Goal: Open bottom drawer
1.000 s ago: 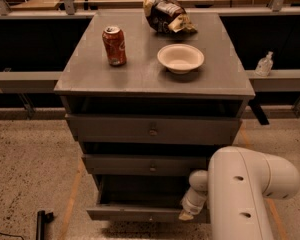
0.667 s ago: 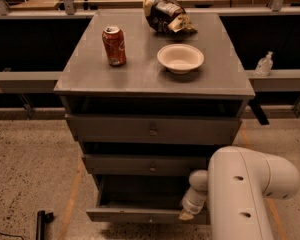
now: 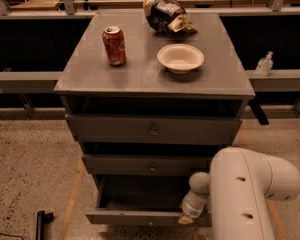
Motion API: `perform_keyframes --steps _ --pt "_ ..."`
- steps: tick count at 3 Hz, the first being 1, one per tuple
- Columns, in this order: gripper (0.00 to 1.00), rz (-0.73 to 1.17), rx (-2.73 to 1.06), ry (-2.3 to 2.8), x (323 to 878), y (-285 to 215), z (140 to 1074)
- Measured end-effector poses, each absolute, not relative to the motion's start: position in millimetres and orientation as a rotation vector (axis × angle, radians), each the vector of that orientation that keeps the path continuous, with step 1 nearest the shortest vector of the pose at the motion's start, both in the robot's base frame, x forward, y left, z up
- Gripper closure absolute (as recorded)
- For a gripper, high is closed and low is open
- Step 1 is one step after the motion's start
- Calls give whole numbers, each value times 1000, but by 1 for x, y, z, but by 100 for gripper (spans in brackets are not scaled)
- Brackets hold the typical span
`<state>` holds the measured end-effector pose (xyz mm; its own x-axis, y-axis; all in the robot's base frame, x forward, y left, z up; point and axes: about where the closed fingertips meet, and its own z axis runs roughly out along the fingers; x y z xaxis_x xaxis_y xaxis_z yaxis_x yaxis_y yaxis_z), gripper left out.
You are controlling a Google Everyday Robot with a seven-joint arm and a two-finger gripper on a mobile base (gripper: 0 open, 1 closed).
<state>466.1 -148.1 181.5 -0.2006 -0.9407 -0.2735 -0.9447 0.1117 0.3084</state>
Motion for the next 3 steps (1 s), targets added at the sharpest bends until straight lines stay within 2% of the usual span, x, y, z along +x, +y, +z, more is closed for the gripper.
perform_keyframes --steps 1,2,3 --pt "30 669 -1970 2339 463 -146 182" --pt "7 698 -1931 2353 453 -141 185" --pt "0 735 -1846 2364 434 -130 195"
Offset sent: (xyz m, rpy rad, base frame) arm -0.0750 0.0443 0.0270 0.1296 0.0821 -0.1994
